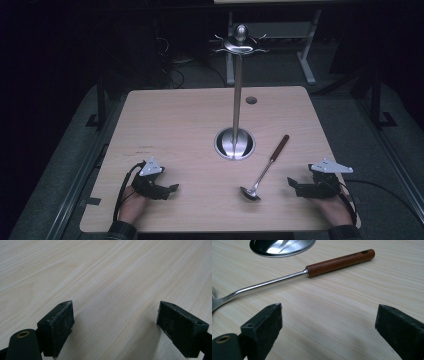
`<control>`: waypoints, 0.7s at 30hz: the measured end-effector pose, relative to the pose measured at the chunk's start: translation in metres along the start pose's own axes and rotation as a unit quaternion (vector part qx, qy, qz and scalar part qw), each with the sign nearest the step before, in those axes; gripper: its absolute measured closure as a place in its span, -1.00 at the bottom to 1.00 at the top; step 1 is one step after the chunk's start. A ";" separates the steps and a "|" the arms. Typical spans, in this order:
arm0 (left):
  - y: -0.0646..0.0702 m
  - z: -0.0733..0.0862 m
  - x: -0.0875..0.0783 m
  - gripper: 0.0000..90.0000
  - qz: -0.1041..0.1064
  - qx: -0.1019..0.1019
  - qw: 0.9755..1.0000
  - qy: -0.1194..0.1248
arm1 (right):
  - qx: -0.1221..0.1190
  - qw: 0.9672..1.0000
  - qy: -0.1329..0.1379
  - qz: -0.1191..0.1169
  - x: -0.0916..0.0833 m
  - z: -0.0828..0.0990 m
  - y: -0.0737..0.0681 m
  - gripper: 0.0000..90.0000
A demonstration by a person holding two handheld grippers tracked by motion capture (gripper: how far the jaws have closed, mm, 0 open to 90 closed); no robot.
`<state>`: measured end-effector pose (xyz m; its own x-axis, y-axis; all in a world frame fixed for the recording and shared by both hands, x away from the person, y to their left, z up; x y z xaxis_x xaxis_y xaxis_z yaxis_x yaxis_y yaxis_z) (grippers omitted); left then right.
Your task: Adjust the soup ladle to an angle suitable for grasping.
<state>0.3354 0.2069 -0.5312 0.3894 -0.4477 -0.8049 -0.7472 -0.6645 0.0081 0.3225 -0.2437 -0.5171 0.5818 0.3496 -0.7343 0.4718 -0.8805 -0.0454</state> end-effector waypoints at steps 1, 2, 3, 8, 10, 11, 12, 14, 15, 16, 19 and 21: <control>0.000 0.000 0.000 -0.69 0.000 0.000 1.000 0.000 | 0.003 1.000 0.001 -0.001 0.000 0.000 0.000 -0.84; 0.000 0.000 0.000 -0.69 0.000 0.000 1.000 0.000 | 0.006 1.000 0.001 -0.003 -0.001 0.000 0.000 -0.84; 0.000 0.000 0.000 -0.69 -0.001 0.000 1.000 -0.001 | 0.006 1.000 0.000 -0.004 -0.001 -0.001 0.000 -0.84; 0.000 0.000 0.000 -0.69 0.001 -0.001 1.000 0.001 | 0.011 1.000 -0.001 -0.008 -0.003 -0.002 -0.002 -0.70; 0.000 0.000 -0.001 -0.69 0.002 0.000 1.000 0.004 | 0.008 1.000 0.001 -0.006 -0.004 -0.004 -0.002 -0.69; 0.000 -0.001 -0.001 -0.69 0.002 0.000 1.000 0.009 | 0.006 1.000 0.002 -0.008 -0.005 -0.004 -0.003 -0.69; 0.000 -0.001 -0.001 -0.69 0.002 0.000 1.000 0.009 | 0.006 1.000 0.002 -0.008 -0.005 -0.004 -0.003 -0.69; 0.001 -0.003 -0.002 -0.69 0.003 0.001 1.000 0.016 | 0.004 1.000 0.006 -0.008 -0.005 -0.006 -0.003 -0.68; 0.002 -0.003 -0.002 -0.69 0.002 0.007 1.000 0.016 | 0.005 1.000 0.006 -0.012 -0.004 -0.007 -0.005 -0.68; 0.002 -0.003 -0.002 -0.69 0.003 0.009 1.000 0.017 | 0.003 1.000 0.004 -0.013 -0.004 -0.008 -0.006 -0.68; 0.002 -0.003 -0.003 -0.69 0.002 0.009 1.000 0.019 | 0.000 1.000 0.002 -0.014 -0.003 -0.009 -0.009 -0.67; 0.002 -0.003 -0.003 -0.69 0.005 0.001 1.000 0.027 | -0.005 1.000 0.003 -0.017 -0.004 -0.011 -0.011 -0.64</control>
Point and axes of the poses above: each handheld gripper's, and its own axes: x roughly forward along the jaws, z roughly out of its underside, y roughly to its right, the point moved 8 cm from there along x, roughly forward along the jaws, and after that the axes turned 10 degrees about -y, right-handed, at the moved point
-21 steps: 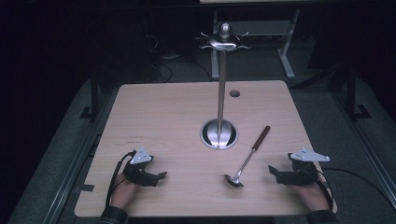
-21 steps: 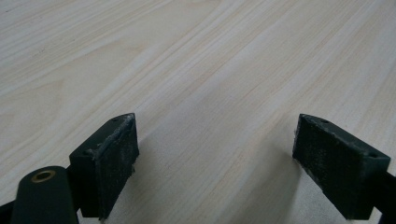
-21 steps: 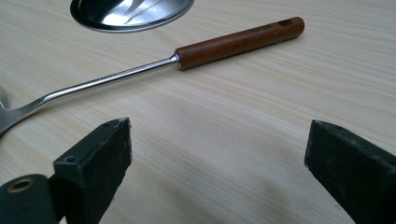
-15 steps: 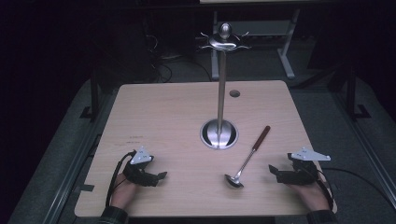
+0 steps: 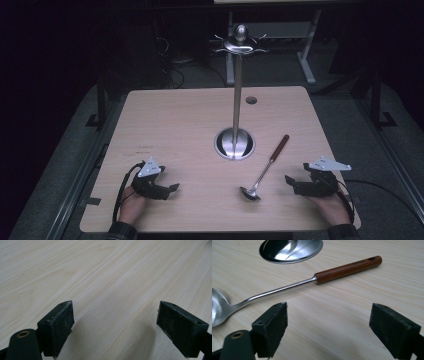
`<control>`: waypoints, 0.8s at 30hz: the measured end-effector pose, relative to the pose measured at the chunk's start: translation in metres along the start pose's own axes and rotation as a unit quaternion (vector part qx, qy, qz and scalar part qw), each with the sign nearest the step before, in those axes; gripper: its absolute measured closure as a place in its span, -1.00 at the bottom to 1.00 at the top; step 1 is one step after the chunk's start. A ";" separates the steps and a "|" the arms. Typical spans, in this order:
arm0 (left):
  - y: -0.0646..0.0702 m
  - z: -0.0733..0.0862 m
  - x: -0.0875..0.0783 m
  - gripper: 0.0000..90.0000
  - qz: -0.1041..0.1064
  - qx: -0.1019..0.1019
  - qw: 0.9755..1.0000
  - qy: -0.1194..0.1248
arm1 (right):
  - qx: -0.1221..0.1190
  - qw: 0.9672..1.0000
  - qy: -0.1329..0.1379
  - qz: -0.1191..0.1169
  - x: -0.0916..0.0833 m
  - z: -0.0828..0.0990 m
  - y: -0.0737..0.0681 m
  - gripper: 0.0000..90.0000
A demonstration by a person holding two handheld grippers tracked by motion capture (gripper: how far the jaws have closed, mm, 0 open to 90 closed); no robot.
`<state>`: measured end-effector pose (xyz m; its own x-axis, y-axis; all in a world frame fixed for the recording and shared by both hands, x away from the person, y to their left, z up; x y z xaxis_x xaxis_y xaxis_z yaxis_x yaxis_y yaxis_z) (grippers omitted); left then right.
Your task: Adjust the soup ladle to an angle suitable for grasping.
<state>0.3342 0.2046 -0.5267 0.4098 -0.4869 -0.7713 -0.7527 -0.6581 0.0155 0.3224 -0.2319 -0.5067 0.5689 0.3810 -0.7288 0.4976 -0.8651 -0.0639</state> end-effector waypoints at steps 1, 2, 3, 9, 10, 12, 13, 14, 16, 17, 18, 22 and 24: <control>-0.001 0.000 -0.001 -0.69 -0.002 0.004 1.000 0.000 | 0.000 1.000 0.002 -0.001 0.000 -0.001 -0.001 -0.62; -0.001 -0.001 -0.001 -0.69 -0.003 0.001 1.000 0.008 | -0.001 1.000 0.000 -0.003 0.000 -0.001 -0.001 -0.59; -0.001 -0.001 -0.001 -0.69 -0.003 0.001 1.000 0.010 | 0.000 1.000 0.001 -0.007 0.000 -0.003 -0.003 -0.54; 0.000 -0.001 -0.001 -0.69 -0.005 0.004 1.000 0.008 | -0.012 1.000 -0.008 -0.024 0.002 -0.005 -0.010 -0.25; -0.001 -0.001 -0.001 -0.69 -0.005 0.004 1.000 0.009 | -0.014 0.999 -0.011 -0.027 0.002 -0.006 -0.013 -0.19; -0.001 -0.001 -0.002 -0.69 -0.008 0.007 1.000 0.011 | -0.017 0.999 -0.013 -0.032 0.003 -0.007 -0.016 -0.05; -0.001 -0.002 -0.002 -0.69 -0.008 0.005 1.000 0.016 | -0.019 0.999 -0.015 -0.035 0.003 -0.008 -0.017 0.01; -0.001 -0.002 -0.003 -0.69 -0.008 0.005 1.000 0.016 | -0.021 0.999 -0.017 -0.036 0.004 -0.009 -0.018 0.09; -0.001 -0.002 -0.003 -0.69 -0.006 -0.001 1.000 0.019 | -0.024 0.999 -0.023 -0.041 0.006 -0.010 -0.022 0.24; -0.001 -0.002 -0.003 -0.69 -0.005 -0.001 1.000 0.019 | -0.024 0.999 -0.026 -0.041 0.006 -0.010 -0.022 0.31; -0.001 -0.002 -0.003 -0.69 -0.005 -0.001 1.000 0.020 | -0.026 0.998 -0.027 -0.042 0.007 -0.010 -0.023 0.36; -0.001 -0.002 -0.003 -0.69 -0.006 0.004 1.000 0.017 | -0.027 0.998 -0.031 -0.049 0.008 -0.012 -0.027 0.58; -0.001 -0.002 -0.003 -0.69 -0.005 0.003 1.000 0.018 | -0.029 0.998 -0.031 -0.054 0.009 -0.014 -0.029 0.71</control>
Point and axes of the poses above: each handheld gripper's, and its own axes: x roughly forward along the jaws, z roughly out of its underside, y roughly to its right, the point moved 8 cm from there along x, roughly forward along the jaws, and after that the axes turned 10 degrees about -y, right-handed, at the moved point
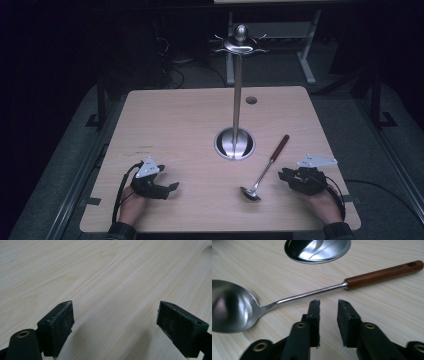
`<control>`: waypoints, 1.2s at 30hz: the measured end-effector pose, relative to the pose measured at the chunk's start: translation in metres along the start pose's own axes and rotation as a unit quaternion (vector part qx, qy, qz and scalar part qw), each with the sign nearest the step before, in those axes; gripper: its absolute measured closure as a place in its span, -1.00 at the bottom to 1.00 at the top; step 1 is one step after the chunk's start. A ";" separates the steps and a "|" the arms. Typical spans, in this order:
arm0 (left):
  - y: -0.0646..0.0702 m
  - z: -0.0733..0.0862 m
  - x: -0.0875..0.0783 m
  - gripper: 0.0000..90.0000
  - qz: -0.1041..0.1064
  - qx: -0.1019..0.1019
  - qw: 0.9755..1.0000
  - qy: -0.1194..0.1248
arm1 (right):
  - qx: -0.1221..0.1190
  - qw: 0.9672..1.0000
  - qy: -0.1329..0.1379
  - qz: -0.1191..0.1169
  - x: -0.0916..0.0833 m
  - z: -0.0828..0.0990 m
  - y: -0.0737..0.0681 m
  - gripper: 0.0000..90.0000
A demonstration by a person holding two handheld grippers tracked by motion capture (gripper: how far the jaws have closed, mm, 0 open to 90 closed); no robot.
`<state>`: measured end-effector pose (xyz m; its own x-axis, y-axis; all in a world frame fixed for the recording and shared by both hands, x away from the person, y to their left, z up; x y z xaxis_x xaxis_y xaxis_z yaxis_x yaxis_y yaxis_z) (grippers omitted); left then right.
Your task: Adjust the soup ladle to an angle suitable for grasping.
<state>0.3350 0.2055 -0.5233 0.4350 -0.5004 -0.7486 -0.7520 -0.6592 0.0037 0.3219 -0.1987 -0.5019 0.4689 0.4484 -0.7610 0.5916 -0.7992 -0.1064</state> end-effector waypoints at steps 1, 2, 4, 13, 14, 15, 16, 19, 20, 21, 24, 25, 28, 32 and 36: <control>0.000 0.000 0.000 -0.69 0.000 0.000 1.000 0.000 | 0.000 1.000 -0.002 -0.002 0.000 -0.001 -0.001 0.76; 0.000 0.000 0.000 -0.69 0.000 0.000 1.000 0.000 | -0.002 1.000 -0.006 -0.004 0.001 -0.002 -0.003 0.82; 0.000 0.000 0.000 -0.69 0.001 -0.001 1.000 0.000 | -0.007 1.000 -0.012 -0.015 0.004 -0.003 -0.007 0.95; 0.000 0.000 0.000 -0.69 0.001 -0.002 1.000 -0.001 | -0.024 0.998 -0.029 -0.040 0.017 -0.012 -0.026 1.00; 0.000 0.000 0.000 -0.69 0.001 -0.002 1.000 -0.001 | -0.031 0.998 -0.031 -0.040 0.018 -0.013 -0.028 1.00; 0.000 0.000 0.000 -0.69 0.001 -0.002 1.000 -0.001 | -0.036 0.998 -0.033 -0.040 0.020 -0.014 -0.029 1.00; 0.000 0.000 0.000 -0.69 0.001 -0.002 1.000 -0.001 | -0.041 0.998 -0.034 -0.042 0.022 -0.016 -0.032 1.00; 0.000 0.000 0.000 -0.69 0.001 -0.002 1.000 -0.001 | -0.045 0.997 -0.042 -0.049 0.026 -0.019 -0.038 1.00; 0.000 0.000 0.000 -0.69 0.001 -0.003 1.000 -0.001 | -0.049 0.997 -0.043 -0.051 0.028 -0.021 -0.040 1.00; 0.000 0.000 0.000 -0.69 0.001 -0.003 1.000 -0.001 | -0.051 0.996 -0.047 -0.053 0.030 -0.022 -0.042 1.00; 0.000 0.000 0.000 -0.69 0.002 -0.005 1.000 0.001 | -0.061 0.995 -0.058 -0.055 0.035 -0.024 -0.046 1.00; 0.000 0.000 0.000 -0.69 0.002 -0.006 1.000 0.002 | -0.063 0.995 -0.059 -0.056 0.037 -0.024 -0.047 1.00; 0.000 0.000 0.000 -0.69 0.001 -0.002 1.000 -0.001 | -0.063 0.994 -0.064 -0.058 0.041 -0.027 -0.051 1.00; 0.000 0.000 0.000 -0.69 0.001 -0.001 1.000 -0.001 | -0.075 0.993 -0.075 -0.061 0.047 -0.027 -0.054 1.00; 0.000 0.000 0.000 -0.69 0.002 -0.002 1.000 -0.002 | -0.079 0.991 -0.088 -0.063 0.049 -0.025 -0.057 1.00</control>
Point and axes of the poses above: each handheld gripper's, and its own axes: x roughly forward along the jaws, z roughly out of its underside, y roughly to its right, the point moved 8 cm from there along x, roughly forward along the jaws, and after that the axes turned 10 degrees about -y, right-handed, at the moved point
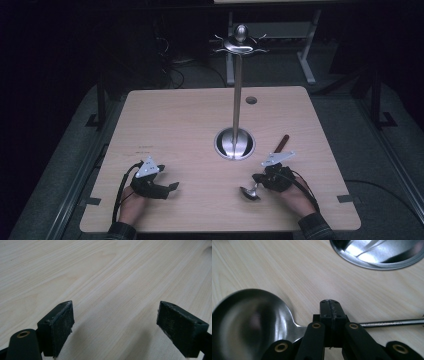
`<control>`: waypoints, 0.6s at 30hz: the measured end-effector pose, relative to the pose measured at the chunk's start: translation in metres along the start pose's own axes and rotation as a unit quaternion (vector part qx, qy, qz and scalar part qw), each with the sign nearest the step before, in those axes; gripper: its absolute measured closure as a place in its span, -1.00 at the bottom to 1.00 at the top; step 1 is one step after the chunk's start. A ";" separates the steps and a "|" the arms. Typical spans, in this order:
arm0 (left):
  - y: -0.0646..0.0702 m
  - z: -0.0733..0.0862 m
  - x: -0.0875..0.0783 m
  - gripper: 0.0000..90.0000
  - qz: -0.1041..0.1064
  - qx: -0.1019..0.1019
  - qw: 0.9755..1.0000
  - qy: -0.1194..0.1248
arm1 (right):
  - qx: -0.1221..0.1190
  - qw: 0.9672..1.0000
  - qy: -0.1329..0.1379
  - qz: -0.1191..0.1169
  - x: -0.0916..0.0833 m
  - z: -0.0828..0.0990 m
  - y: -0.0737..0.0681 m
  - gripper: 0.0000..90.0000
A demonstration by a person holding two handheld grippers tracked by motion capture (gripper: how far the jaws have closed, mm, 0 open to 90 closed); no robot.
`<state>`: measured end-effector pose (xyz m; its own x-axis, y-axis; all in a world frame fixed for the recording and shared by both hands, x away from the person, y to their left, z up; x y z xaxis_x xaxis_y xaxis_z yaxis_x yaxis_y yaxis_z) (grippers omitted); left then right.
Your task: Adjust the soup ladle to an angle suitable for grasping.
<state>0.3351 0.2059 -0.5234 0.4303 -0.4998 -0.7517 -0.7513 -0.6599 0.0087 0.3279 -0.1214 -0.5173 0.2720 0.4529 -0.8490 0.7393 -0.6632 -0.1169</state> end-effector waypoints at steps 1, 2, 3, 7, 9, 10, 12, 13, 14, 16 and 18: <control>0.000 0.000 0.000 -0.69 0.000 0.000 1.000 0.001 | 0.001 1.000 0.001 -0.001 0.000 0.000 0.000 1.00; 0.000 0.000 0.000 -0.69 -0.001 0.001 1.000 0.000 | 0.002 1.000 0.000 -0.002 0.000 0.000 0.000 1.00; 0.000 0.000 0.000 -0.69 -0.001 0.001 1.000 0.001 | 0.003 1.000 0.000 -0.003 0.000 0.000 0.000 1.00; 0.000 0.000 0.000 -0.69 -0.002 0.002 1.000 0.000 | 0.004 1.000 -0.005 -0.004 -0.001 0.002 0.000 1.00; 0.000 0.000 0.000 -0.69 -0.002 0.002 1.000 0.000 | 0.004 1.000 -0.006 -0.004 -0.001 0.002 0.000 1.00; 0.000 0.000 0.000 -0.69 -0.001 0.002 1.000 0.000 | 0.004 1.000 -0.007 -0.005 -0.002 0.003 0.001 1.00; 0.000 0.000 0.000 -0.69 -0.001 0.001 1.000 0.000 | 0.004 1.000 -0.007 -0.005 -0.002 0.003 0.001 1.00; 0.000 0.000 0.000 -0.69 -0.001 0.002 1.000 0.000 | 0.005 1.000 -0.010 -0.006 -0.003 0.004 0.000 1.00; 0.000 0.000 0.000 -0.69 -0.001 0.002 1.000 0.000 | 0.005 1.000 -0.013 -0.006 -0.003 0.005 0.000 1.00; 0.000 0.000 0.000 -0.69 -0.002 0.003 1.000 0.001 | 0.008 1.000 -0.013 -0.007 -0.005 0.006 0.001 1.00; 0.000 0.000 0.000 -0.69 -0.001 0.002 1.000 0.001 | 0.008 1.000 -0.013 -0.007 -0.006 0.009 0.002 1.00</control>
<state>0.3350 0.2055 -0.5235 0.4337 -0.4993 -0.7501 -0.7523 -0.6588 0.0036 0.3222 -0.1309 -0.5170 0.2460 0.4461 -0.8605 0.7330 -0.6665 -0.1360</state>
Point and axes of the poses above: each handheld gripper's, and its own axes: x roughly forward along the jaws, z roughly out of its underside, y roughly to its right, the point moved 8 cm from there along x, roughly forward along the jaws, and after that the axes turned 10 degrees about -y, right-handed, at the moved point
